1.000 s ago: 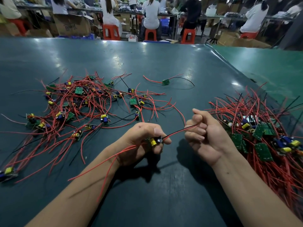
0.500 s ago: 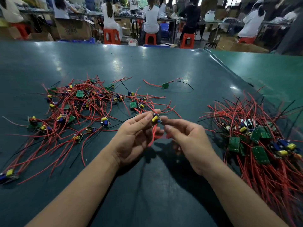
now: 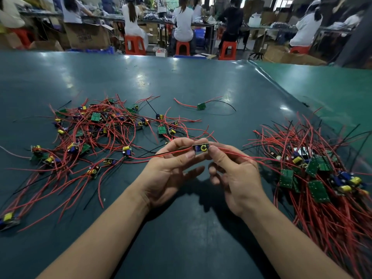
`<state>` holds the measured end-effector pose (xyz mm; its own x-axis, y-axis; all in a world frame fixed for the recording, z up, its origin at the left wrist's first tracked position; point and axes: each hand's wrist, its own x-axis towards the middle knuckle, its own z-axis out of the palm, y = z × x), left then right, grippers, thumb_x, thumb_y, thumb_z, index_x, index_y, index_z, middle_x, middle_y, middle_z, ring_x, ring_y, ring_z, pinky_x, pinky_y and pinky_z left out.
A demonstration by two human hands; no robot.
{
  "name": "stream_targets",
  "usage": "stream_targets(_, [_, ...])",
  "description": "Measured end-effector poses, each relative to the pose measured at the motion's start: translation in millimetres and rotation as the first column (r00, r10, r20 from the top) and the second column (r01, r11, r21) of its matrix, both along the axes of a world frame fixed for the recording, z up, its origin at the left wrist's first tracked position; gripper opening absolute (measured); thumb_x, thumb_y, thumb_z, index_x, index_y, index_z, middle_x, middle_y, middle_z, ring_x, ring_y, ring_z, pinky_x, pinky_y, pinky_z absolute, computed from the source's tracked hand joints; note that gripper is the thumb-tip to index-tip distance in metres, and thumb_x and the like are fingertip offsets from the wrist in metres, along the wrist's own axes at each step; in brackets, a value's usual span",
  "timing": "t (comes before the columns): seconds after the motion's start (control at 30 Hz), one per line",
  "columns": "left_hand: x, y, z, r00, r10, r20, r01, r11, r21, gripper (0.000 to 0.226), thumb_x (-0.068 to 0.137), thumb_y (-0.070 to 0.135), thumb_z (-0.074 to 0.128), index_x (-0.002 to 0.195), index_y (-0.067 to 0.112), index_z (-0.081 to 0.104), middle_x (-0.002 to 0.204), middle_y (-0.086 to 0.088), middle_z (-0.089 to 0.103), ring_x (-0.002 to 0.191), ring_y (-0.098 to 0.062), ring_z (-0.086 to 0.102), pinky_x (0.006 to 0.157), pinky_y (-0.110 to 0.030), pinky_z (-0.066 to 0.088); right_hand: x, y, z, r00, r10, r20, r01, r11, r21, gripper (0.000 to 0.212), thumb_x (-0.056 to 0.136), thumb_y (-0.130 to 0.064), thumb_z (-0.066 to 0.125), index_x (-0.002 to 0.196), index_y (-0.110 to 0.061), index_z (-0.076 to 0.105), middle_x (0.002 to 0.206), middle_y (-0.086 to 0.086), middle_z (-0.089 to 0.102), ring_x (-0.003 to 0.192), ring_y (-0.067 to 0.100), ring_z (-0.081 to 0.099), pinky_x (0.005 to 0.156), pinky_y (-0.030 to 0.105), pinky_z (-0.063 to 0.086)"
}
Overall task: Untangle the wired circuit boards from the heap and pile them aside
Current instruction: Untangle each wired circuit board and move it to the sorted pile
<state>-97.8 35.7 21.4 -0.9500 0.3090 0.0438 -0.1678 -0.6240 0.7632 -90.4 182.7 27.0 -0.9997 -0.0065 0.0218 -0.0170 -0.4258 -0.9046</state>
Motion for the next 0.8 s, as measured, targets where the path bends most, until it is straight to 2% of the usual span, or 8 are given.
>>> stream_targets(0.1, [-0.9,4.5,0.8,0.998,-0.022,0.060,0.022,1.000,0.008,0.032,0.078,0.011,0.070,0.109,0.015,0.068,0.109,-0.010,0.069,0.096,-0.024,0.068,0.079,-0.028,0.057,-2.4,1.0,-0.6,0.997,-0.069,-0.037,0.072,0.993,0.089,0.009,0.068,-0.022,0.074,0.075,-0.022,0.078,0.066,0.002,0.068,0.044,0.011,0.048,0.038,0.020,0.035])
stream_targets(0.23, [-0.1,10.3,0.5,0.995,0.061,0.082,-0.049,0.988,-0.148,0.025,0.071,0.031,0.074,0.085,0.011,0.076,0.082,-0.005,0.070,0.067,-0.012,0.062,0.065,-0.021,0.054,-1.0,2.5,0.0,0.994,-0.056,-0.098,0.076,0.975,0.210,0.008,0.077,-0.016,0.074,0.083,-0.021,0.077,0.071,0.006,0.071,0.047,0.012,0.050,0.039,0.019,0.036])
stream_targets(0.37, [-2.3,9.3,-3.0,0.989,0.145,0.009,-0.143,0.981,-0.130,0.010,0.069,0.015,0.070,0.079,0.015,0.072,0.071,-0.002,0.067,0.059,-0.013,0.061,0.062,-0.021,0.054,-3.9,-1.2,-0.4,0.989,-0.007,0.146,0.012,0.999,-0.033,0.015,0.069,-0.022,0.074,0.080,-0.012,0.072,0.069,0.001,0.068,0.041,0.007,0.046,0.034,0.015,0.031])
stream_targets(0.43, [-1.8,10.3,-4.5,0.990,0.140,-0.027,-0.142,0.975,-0.170,0.019,0.070,0.012,0.069,0.088,0.008,0.066,0.070,-0.004,0.067,0.057,-0.014,0.062,0.060,-0.021,0.054,-4.3,-3.7,-0.4,0.978,0.012,0.208,0.000,0.998,-0.055,0.019,0.067,-0.024,0.073,0.079,-0.010,0.069,0.068,0.000,0.068,0.040,0.006,0.045,0.033,0.015,0.030])
stream_targets(0.5, [-1.3,12.4,-6.4,0.991,0.124,-0.052,-0.132,0.969,-0.209,0.026,0.071,0.009,0.067,0.095,0.003,0.058,0.068,-0.005,0.067,0.057,-0.015,0.063,0.059,-0.022,0.054,-3.7,-4.7,-0.9,0.979,-0.005,0.203,0.017,0.998,-0.059,0.015,0.067,-0.022,0.075,0.077,-0.011,0.071,0.066,-0.001,0.065,0.039,0.005,0.043,0.034,0.015,0.030])
stream_targets(0.6, [-1.9,13.6,-7.0,0.984,0.157,-0.085,-0.173,0.958,-0.228,0.022,0.067,0.006,0.068,0.084,0.005,0.055,0.062,-0.005,0.062,0.052,-0.017,0.059,0.055,-0.024,0.052,-5.3,-2.8,-0.2,0.983,-0.073,0.168,0.074,0.997,0.003,0.007,0.075,-0.017,0.076,0.073,-0.011,0.074,0.063,-0.003,0.060,0.039,0.006,0.037,0.034,0.016,0.027])
stream_targets(0.7, [-1.9,15.4,-5.9,0.970,0.213,-0.113,-0.234,0.946,-0.224,0.023,0.063,0.004,0.069,0.076,0.006,0.051,0.061,-0.007,0.059,0.048,-0.018,0.055,0.051,-0.025,0.049,-7.6,0.8,0.6,0.986,-0.110,0.123,0.103,0.993,0.066,0.011,0.083,-0.013,0.073,0.073,-0.009,0.075,0.062,-0.002,0.060,0.039,0.007,0.036,0.036,0.017,0.027])
stream_targets(0.8, [-3.3,14.6,-5.5,0.954,0.264,-0.138,-0.290,0.931,-0.220,0.022,0.070,-0.006,0.066,0.069,0.008,0.049,0.054,-0.005,0.054,0.046,-0.017,0.050,0.049,-0.025,0.047,-8.2,2.1,1.4,0.987,-0.144,0.074,0.135,0.984,0.116,0.012,0.084,-0.015,0.073,0.073,-0.010,0.076,0.061,-0.002,0.060,0.039,0.008,0.037,0.037,0.017,0.028])
